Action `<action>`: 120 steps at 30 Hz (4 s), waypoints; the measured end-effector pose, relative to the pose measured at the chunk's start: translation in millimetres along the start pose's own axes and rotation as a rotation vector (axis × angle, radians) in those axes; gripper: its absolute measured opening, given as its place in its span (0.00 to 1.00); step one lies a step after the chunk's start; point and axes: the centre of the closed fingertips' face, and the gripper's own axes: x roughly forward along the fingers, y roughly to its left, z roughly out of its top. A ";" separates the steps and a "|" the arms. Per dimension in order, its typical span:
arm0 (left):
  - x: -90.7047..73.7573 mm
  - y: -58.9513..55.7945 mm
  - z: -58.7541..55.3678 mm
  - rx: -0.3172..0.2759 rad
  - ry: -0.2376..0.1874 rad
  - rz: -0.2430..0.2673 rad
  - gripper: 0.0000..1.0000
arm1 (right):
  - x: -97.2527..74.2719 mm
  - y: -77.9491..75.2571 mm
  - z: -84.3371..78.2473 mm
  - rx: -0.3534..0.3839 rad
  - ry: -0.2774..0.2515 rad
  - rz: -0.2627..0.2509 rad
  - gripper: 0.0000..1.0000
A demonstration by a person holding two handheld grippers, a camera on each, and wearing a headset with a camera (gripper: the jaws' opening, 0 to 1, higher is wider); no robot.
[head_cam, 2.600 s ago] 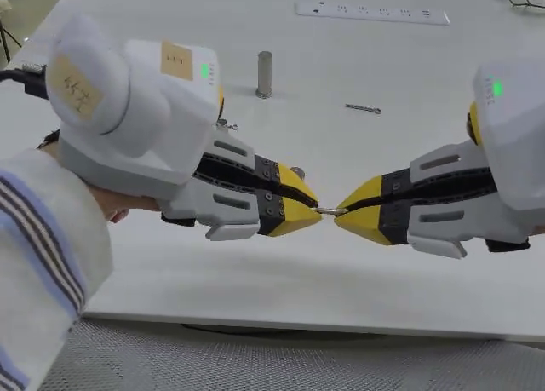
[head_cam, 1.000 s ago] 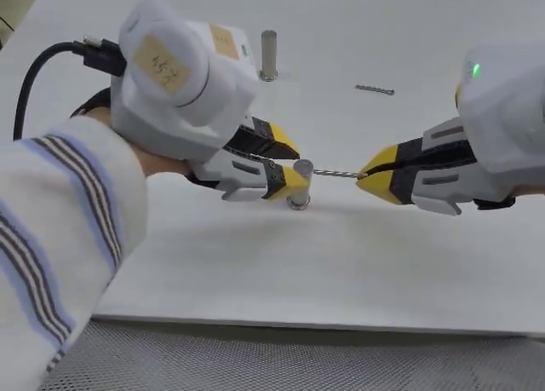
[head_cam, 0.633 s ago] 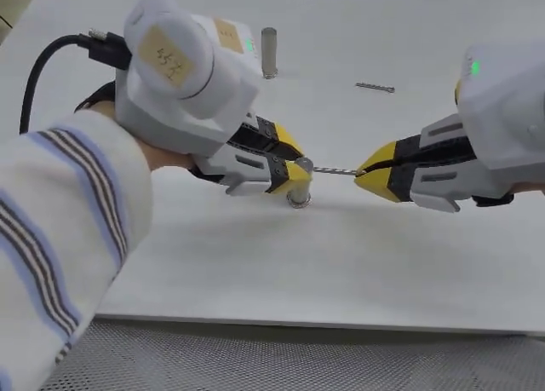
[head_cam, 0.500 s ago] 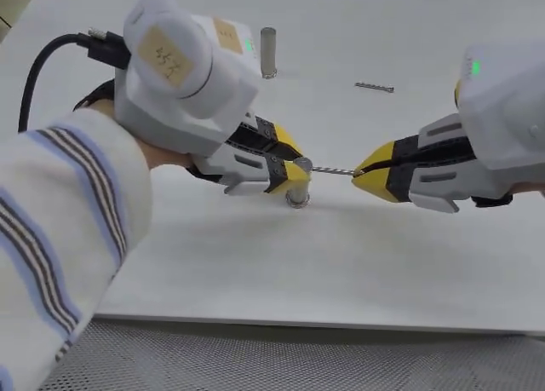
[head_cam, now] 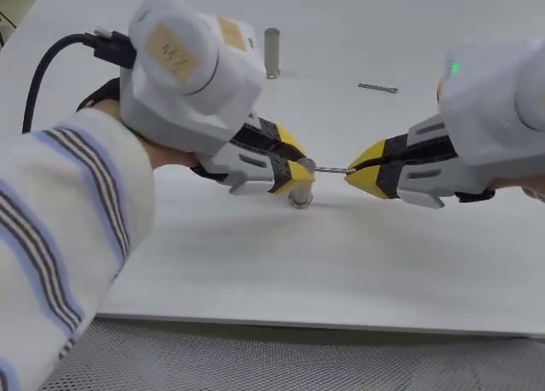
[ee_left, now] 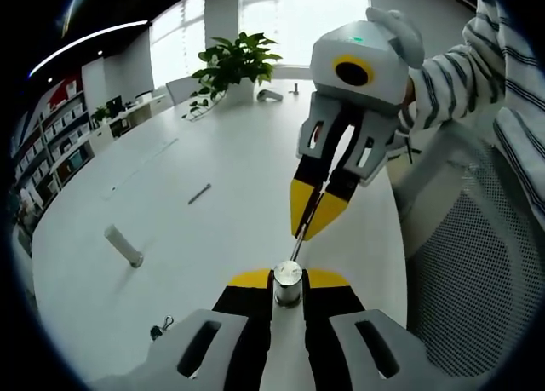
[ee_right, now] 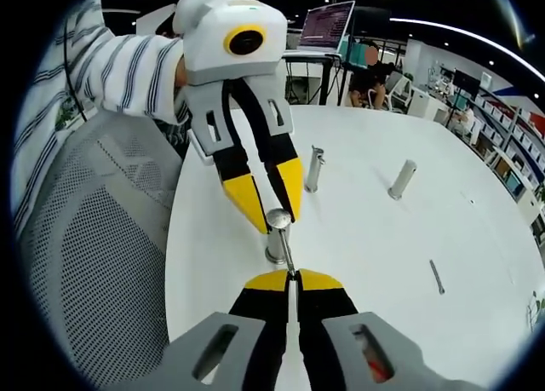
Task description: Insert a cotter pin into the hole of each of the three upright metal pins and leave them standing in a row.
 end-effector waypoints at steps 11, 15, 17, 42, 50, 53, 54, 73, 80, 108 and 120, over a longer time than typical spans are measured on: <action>0.8 0.8 -0.9 -0.034 0.002 -0.003 0.09 | 10.8 7.1 12.3 -0.011 -0.026 0.024 0.00; 0.3 0.3 -0.7 -0.033 0.003 -0.006 0.09 | 12.6 8.4 15.3 -0.024 -0.027 0.035 0.00; 0.2 0.1 -0.7 -0.030 0.004 -0.006 0.09 | 13.7 8.6 17.1 -0.055 -0.028 0.034 0.00; -0.2 -4.4 2.7 0.007 0.012 0.001 0.10 | 15.2 9.5 19.0 -0.097 -0.057 0.056 0.00; -9.1 -8.1 4.3 -0.048 -0.031 0.005 0.19 | 13.1 9.9 11.4 -0.062 -0.067 0.033 0.07; -15.1 -10.3 4.8 -0.069 -0.061 0.013 0.28 | 14.4 10.1 4.2 -0.018 -0.074 0.023 0.11; -17.6 -12.3 6.1 -0.080 -0.082 0.013 0.30 | 15.4 11.3 2.1 0.014 -0.083 0.024 0.12; -30.3 -50.4 -13.6 -0.242 -0.133 0.013 0.71 | 34.3 16.8 1.0 0.250 -0.171 0.041 0.20; -31.3 -62.8 -11.8 -0.275 -0.158 0.038 0.89 | 40.4 16.7 7.0 0.266 -0.197 0.036 0.21; -41.2 -54.3 -19.9 -0.352 -0.162 0.151 0.99 | 53.4 12.7 9.4 0.202 -0.198 0.022 0.10; -48.6 -51.5 -29.7 -0.334 -0.114 0.184 0.99 | 50.9 8.3 8.6 0.124 -0.163 0.024 0.08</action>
